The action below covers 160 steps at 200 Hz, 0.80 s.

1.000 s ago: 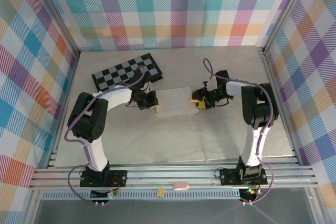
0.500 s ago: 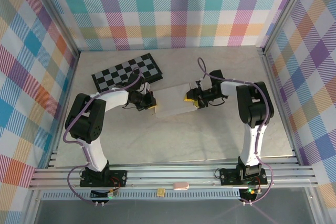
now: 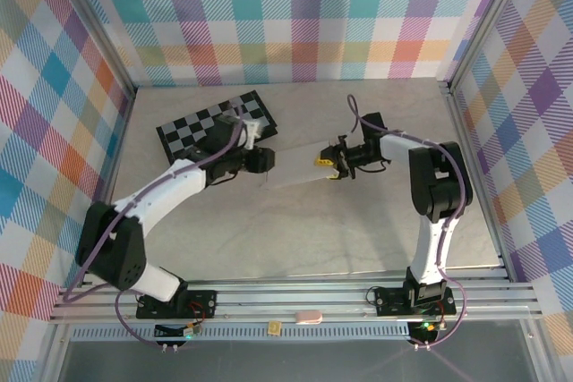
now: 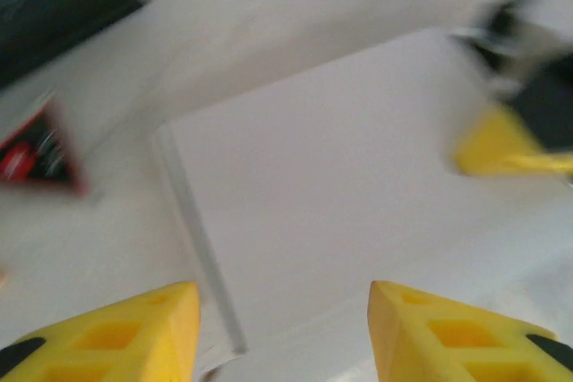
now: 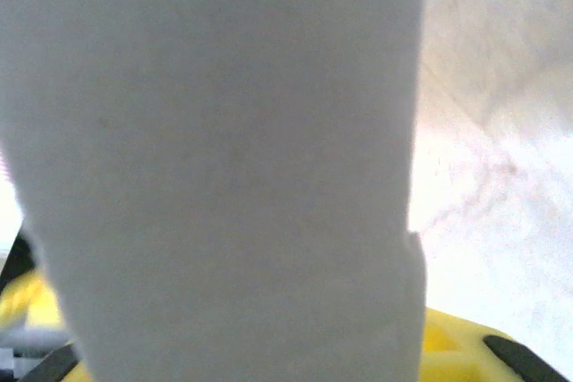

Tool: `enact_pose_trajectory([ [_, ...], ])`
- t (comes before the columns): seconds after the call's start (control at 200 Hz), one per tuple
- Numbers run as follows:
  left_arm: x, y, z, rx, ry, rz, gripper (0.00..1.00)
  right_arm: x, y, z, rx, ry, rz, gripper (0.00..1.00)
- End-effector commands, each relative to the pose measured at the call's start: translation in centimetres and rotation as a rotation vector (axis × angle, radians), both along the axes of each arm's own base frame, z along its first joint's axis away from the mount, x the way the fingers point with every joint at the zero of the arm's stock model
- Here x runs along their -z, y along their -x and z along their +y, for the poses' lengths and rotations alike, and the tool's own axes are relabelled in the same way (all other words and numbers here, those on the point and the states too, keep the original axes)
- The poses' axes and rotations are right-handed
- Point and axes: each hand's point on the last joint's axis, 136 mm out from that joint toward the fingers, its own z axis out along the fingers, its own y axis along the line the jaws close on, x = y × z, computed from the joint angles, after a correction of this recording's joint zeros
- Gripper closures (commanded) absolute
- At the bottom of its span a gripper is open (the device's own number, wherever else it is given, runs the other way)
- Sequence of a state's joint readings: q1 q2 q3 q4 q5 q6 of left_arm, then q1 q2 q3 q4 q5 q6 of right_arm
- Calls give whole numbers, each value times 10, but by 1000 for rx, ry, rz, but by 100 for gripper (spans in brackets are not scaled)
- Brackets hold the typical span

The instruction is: Fold the paper box

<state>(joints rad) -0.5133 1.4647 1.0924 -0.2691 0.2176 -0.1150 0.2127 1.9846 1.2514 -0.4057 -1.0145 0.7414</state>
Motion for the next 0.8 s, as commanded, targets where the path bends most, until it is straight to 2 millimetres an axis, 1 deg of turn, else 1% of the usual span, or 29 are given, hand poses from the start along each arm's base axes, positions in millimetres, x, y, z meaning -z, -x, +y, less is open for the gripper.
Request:
enact_pose_trajectory([
  [0.0,-16,23,-29,300,-212,-223,48,-13,17,-16,92,39,261,66],
  [0.065,-13,41,-43,436,-258,-255,47,-14,25,-21,132,36,363,64],
  [0.12,-7,57,-53,552,-330,-295,46,-18,30,-24,147,26,418,65],
  [0.165,-1,65,-59,615,-395,-315,46,-22,35,-25,158,26,460,65],
  [0.24,11,64,-62,650,-509,-323,46,-28,42,-26,173,19,522,64],
  [0.305,18,63,-67,686,-570,-350,46,-31,47,-27,176,23,560,64],
  [0.435,29,50,-78,696,-687,-431,42,-39,52,-28,175,28,596,64],
  [0.605,40,32,-89,677,-732,-463,42,-41,58,-28,172,35,623,65],
  [0.68,45,30,-94,687,-730,-466,42,-41,61,-28,173,36,631,65],
  [0.795,51,31,-99,709,-720,-453,45,-38,65,-29,178,36,645,65],
])
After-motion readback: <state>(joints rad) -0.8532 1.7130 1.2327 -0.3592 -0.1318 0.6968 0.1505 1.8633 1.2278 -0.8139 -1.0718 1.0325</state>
